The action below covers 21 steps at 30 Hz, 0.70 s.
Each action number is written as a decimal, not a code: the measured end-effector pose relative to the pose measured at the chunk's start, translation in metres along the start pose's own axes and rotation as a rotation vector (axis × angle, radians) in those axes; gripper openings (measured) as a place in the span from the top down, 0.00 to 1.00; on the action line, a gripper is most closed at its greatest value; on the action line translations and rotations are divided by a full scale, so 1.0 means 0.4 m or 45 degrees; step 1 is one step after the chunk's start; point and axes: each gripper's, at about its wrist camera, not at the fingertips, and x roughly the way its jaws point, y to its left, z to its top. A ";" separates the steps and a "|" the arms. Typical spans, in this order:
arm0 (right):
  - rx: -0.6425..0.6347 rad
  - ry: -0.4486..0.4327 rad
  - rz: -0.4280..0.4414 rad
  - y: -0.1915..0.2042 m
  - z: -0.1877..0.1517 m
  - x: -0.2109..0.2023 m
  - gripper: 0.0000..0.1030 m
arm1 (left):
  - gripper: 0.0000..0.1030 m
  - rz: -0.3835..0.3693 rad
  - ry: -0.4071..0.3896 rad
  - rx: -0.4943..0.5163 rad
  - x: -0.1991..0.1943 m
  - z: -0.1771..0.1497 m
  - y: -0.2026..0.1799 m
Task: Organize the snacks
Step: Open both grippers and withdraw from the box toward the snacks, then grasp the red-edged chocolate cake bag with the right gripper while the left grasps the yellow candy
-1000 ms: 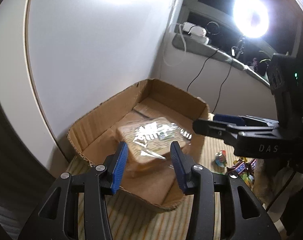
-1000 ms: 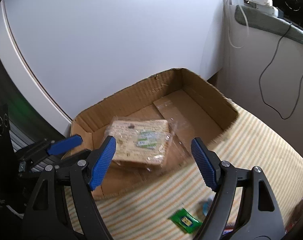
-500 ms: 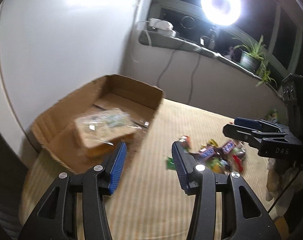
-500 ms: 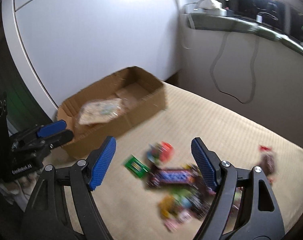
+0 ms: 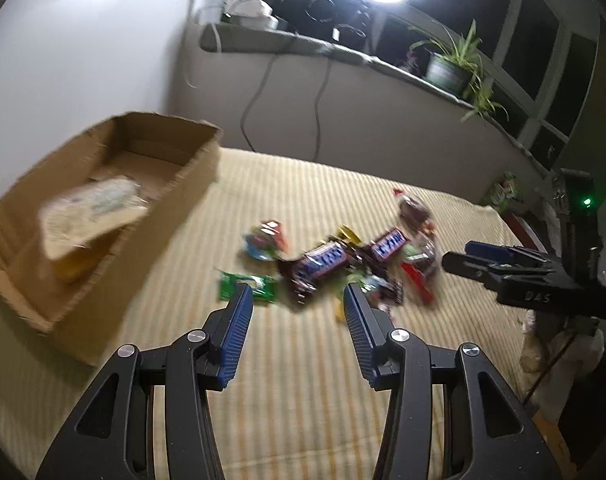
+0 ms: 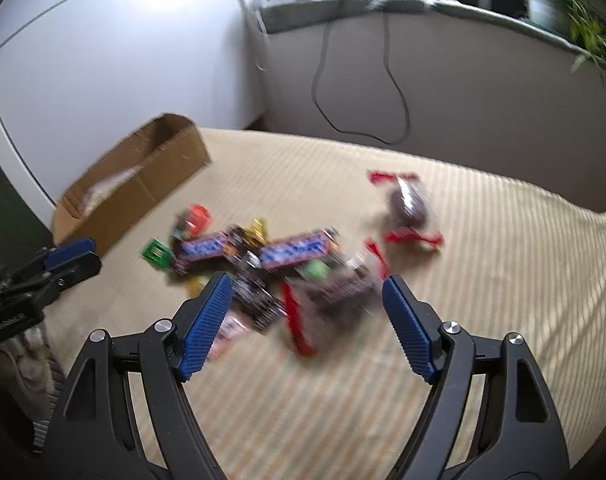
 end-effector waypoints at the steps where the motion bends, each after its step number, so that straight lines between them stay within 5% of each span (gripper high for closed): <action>1: 0.005 0.012 -0.014 -0.010 -0.012 0.006 0.22 | 0.55 -0.008 0.013 0.004 0.009 -0.003 -0.008; 16: -0.006 0.112 -0.042 -0.033 -0.022 0.107 0.22 | 0.55 -0.068 0.147 0.129 0.129 -0.018 -0.123; 21: -0.030 0.136 -0.046 -0.023 -0.012 0.129 0.13 | 0.55 -0.040 0.185 0.141 0.175 -0.019 -0.121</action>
